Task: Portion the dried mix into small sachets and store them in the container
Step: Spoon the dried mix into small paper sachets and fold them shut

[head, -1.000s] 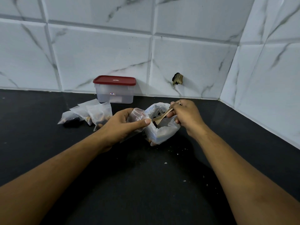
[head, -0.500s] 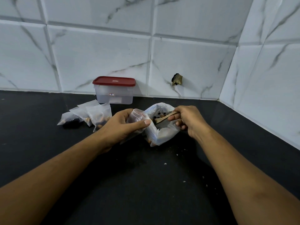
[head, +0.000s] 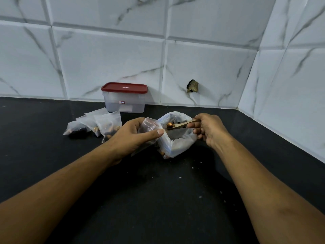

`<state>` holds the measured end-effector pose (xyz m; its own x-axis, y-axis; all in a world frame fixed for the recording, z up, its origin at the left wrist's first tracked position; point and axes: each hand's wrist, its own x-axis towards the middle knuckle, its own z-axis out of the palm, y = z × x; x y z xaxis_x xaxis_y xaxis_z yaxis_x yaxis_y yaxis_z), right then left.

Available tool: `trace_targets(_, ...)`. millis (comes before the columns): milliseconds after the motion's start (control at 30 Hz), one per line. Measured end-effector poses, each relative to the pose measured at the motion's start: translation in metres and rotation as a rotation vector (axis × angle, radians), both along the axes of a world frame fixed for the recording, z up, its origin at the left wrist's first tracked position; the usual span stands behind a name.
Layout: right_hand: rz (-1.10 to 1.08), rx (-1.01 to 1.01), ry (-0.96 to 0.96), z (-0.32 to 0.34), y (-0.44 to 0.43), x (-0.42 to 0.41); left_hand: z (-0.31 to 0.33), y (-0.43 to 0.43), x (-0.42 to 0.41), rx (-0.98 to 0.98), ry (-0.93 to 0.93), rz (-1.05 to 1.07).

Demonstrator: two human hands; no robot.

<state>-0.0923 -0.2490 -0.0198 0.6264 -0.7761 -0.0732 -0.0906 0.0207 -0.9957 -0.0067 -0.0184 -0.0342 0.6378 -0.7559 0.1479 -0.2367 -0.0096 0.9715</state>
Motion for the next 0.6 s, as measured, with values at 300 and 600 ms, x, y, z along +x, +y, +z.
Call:
trace_targets(300, 0.029, 0.053, -0.146, 0.017, 0.007, -0.007, -0.001, 0.000, 0.001, -0.001, -0.037, 0.040)
trace_targets(600, 0.157, -0.005, -0.144, 0.029, 0.042, -0.008, -0.002, 0.001, 0.002, 0.004, -0.045, 0.033)
